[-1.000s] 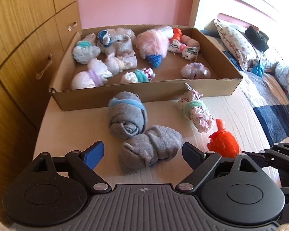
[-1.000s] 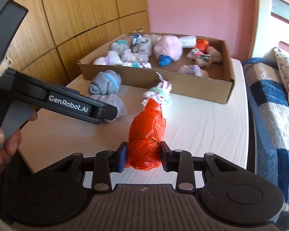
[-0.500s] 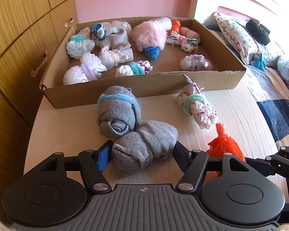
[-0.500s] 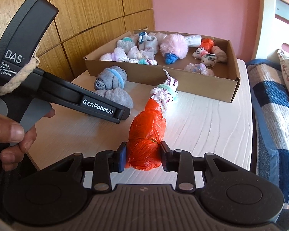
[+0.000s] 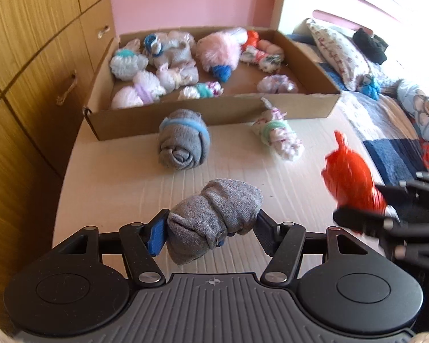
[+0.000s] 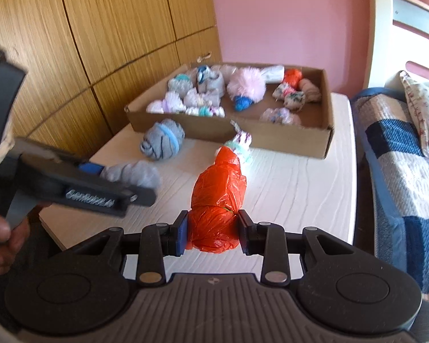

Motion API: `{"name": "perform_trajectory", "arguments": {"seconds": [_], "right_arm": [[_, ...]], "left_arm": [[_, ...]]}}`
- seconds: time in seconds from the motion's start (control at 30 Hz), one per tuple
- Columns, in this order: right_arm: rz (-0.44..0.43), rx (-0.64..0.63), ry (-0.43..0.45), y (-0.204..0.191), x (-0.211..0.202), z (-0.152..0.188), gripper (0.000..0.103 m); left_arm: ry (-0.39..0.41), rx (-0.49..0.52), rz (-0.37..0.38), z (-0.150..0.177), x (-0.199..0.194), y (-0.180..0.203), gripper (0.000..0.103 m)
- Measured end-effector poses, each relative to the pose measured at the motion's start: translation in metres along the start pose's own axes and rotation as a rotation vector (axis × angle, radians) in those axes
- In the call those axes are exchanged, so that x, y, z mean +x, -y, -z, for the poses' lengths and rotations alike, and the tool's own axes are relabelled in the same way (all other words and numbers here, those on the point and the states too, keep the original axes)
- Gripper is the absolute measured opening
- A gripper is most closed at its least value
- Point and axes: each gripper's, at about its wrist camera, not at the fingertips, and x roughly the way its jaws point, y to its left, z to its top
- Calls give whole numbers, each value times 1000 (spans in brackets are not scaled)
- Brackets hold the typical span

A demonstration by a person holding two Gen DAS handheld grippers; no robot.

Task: Organize objects
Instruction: 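Carry both held items over the cardboard box and lower them inside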

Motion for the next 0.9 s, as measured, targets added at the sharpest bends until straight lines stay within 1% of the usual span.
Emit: {"name": "perform_trajectory", "arguments": {"seconds": [0.07, 0.2, 0.3, 0.37, 0.47, 0.53, 0.63, 0.7, 0.77, 0.83, 0.9], "right_arm": [[8, -23, 14, 4, -7, -8, 31], [26, -51, 50, 17, -15, -37, 32], [14, -58, 76, 31, -16, -62, 31], [7, -64, 77, 40, -12, -76, 32], [-14, -71, 48, 53, 2, -93, 32], [-18, -89, 33, 60, 12, -103, 31], [-18, -105, 13, 70, 28, -114, 31], [-22, -112, -1, 75, 36, -117, 31], [-30, -123, -18, 80, 44, -119, 31], [-55, -134, -41, 86, 52, -120, 31], [-82, -132, -66, 92, 62, -122, 31]], "left_arm": [[20, 16, 3, -8, -9, 1, 68], [60, 36, 7, -38, -23, 1, 68], [59, 54, 29, -64, -23, 3, 69], [61, 58, 51, -80, -19, 6, 69], [46, 76, 103, -105, -3, 16, 69], [24, 43, 159, -120, 13, 17, 69], [-2, 36, 150, -137, 41, 20, 69], [-35, 31, 146, -145, 59, 20, 69], [-65, 35, 149, -148, 73, 17, 69], [-111, 39, 171, -150, 89, 13, 69], [-142, 41, 177, -150, 101, 8, 68]]}}
